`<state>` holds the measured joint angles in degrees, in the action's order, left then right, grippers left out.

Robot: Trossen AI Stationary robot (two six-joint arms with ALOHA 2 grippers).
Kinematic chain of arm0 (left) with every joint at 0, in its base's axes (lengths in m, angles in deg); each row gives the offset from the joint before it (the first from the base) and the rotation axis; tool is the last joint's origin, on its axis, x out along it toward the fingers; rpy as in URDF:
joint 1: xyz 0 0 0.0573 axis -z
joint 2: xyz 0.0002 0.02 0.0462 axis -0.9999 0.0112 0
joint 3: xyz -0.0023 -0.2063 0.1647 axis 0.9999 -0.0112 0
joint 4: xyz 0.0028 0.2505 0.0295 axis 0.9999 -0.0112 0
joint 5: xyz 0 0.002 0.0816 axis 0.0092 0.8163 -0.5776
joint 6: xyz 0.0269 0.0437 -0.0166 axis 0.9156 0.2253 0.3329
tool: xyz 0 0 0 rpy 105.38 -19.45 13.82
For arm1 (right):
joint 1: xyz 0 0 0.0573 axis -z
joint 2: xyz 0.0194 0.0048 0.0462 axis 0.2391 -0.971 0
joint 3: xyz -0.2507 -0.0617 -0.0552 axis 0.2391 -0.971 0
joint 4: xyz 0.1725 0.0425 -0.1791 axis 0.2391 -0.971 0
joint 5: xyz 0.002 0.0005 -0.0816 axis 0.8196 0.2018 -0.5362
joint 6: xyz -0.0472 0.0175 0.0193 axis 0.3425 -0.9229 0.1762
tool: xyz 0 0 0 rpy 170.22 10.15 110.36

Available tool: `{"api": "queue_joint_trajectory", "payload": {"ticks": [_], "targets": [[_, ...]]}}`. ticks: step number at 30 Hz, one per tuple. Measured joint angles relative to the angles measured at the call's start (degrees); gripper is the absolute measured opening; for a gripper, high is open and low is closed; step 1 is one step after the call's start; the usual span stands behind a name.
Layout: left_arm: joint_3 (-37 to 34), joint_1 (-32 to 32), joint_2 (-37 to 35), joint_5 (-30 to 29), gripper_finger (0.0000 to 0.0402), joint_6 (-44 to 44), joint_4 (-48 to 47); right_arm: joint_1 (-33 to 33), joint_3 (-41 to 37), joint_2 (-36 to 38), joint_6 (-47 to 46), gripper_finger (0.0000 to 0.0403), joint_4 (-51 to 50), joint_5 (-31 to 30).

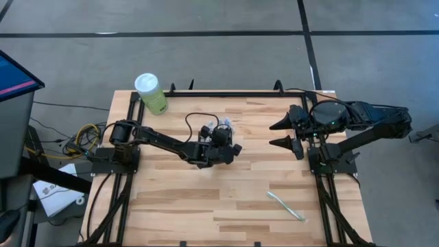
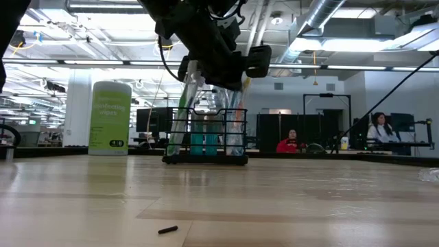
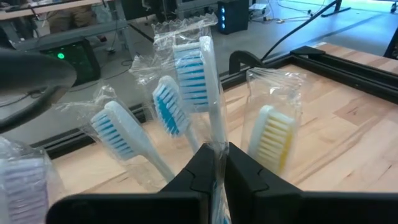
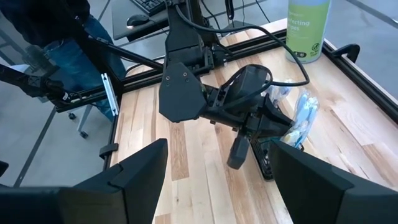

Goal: Pick & Place toothbrushing station
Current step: Put the blue toothbrush into the black mesh organizer

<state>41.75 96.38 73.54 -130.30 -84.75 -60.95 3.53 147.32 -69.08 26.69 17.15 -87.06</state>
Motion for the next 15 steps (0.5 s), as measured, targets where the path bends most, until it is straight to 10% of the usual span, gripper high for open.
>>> {"api": "queue_joint_trajectory", "payload": {"ticks": [15], "targets": [[0.00, -0.31, 1.34, 2.01, 0.0030, -0.55, 0.14, -0.02, 0.00, 0.02, 0.59, 0.0270, 0.02, -1.51]]}}
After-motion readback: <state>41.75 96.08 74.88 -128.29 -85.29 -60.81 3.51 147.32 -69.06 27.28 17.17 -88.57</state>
